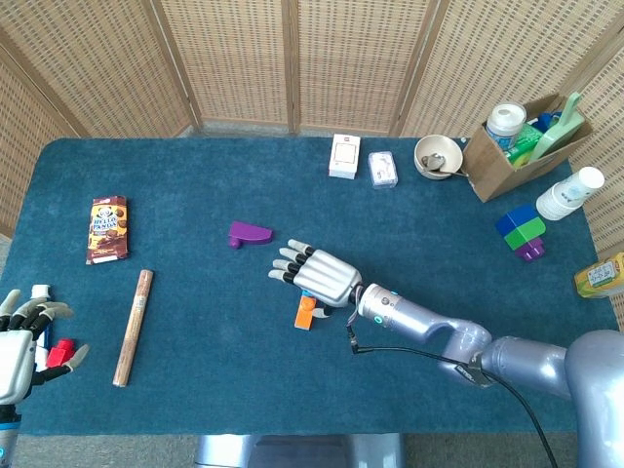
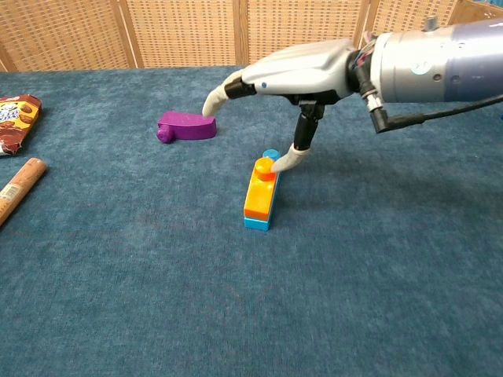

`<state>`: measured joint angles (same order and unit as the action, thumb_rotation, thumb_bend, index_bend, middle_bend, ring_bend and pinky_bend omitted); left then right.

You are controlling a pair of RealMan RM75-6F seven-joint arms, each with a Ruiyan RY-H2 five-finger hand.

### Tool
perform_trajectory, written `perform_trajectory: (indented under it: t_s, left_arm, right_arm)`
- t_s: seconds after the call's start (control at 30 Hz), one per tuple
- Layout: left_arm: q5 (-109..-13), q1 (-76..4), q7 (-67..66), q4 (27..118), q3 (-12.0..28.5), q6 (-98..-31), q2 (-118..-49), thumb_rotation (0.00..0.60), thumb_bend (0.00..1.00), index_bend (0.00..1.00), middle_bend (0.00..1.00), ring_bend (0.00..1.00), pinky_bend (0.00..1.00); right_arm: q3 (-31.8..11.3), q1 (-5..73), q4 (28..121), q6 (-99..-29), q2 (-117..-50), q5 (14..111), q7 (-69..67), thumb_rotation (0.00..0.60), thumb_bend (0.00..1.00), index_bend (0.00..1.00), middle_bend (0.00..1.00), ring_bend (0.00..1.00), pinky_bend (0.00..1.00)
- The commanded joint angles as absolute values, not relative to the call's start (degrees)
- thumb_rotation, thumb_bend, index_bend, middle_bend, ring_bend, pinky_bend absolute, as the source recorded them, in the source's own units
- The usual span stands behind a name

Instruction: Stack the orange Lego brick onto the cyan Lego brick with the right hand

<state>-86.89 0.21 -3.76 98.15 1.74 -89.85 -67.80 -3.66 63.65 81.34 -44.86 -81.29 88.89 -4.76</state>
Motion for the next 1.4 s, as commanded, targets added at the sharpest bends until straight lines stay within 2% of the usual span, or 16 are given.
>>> perform_trajectory:
  t_s: [0.03,0.1,0.3,0.43,0.63,0.97,1.17,1.3,1.4]
  left_arm:
    - [-86.9,0.3,-3.8,98.3,1.7,-90.0,-67.6,0.505,0.28,0.36,0.35,0.23,0.0]
    - [-87.0,0.3,-3.8,98.4,1.7,-90.0,-67.5,0.501,0.28,0.36,0.35,0.23,0.0]
    - [-87.1,0.4,-3.8,98.8,1.6,-90.1,-67.0,0.499,0.28,0.36,0.35,0.23,0.0]
    - [-87.2,0.4,-3.8,98.9,1.6,-90.2,-66.8,0.501,0.28,0.36,0.35,0.23,0.0]
    - [-87.4,0.7,-3.4,98.9,1.3,-90.4,-66.6,0.502,0.28,0.36,0.35,0.23,0.0]
    - [-87.5,1.4,-2.3,98.3,0.9,-91.2,-66.0,0.5,0.28,0.36,0.35,0.23,0.0]
    - [-87.3,1.8,-1.7,97.9,0.7,-91.5,-65.9,0.498,0.28,0.36,0.35,0.23,0.0]
    - [-87.3,1.9,-1.5,97.7,0.7,-91.4,-66.0,0.502,0.28,0.36,0.35,0.23,0.0]
    - [-87.3,2.0,-1.3,97.5,0.7,-91.5,-66.0,0.499,0.28,0.36,0.35,0.23,0.0]
  right_arm:
    - [-3.8,61.9,82.2,-46.9,-81.6,88.5,-4.8,0.453,0.19,0.09,0.08,0.0,0.0]
    - [-3.8,61.2,82.4,-47.7,-81.9,88.5,-4.7,0.425,0.17,0.07,0.07,0.0,0.0]
    - [-4.2,59.5,83.8,-49.9,-83.1,88.1,-4.5,0.226,0.12,0.0,0.02,0.0,0.0]
    - [-4.4,58.8,84.3,-50.5,-83.9,88.0,-3.2,0.192,0.1,0.0,0.02,0.0,0.0]
    - [-4.9,57.7,84.5,-51.6,-86.2,87.0,-1.3,0.187,0.07,0.0,0.02,0.0,0.0]
    - [-5.0,56.6,82.1,-52.5,-91.1,87.1,0.8,0.229,0.04,0.0,0.02,0.0,0.0]
    - [-5.0,56.9,79.1,-51.3,-94.1,86.8,0.8,0.258,0.03,0.0,0.02,0.0,0.0]
    - [-5.2,56.9,76.9,-50.9,-96.1,86.5,0.3,0.312,0.02,0.0,0.02,0.0,0.0]
    - [-5.4,57.1,75.2,-50.5,-97.5,86.4,-0.3,0.321,0.01,0.0,0.02,0.0,0.0]
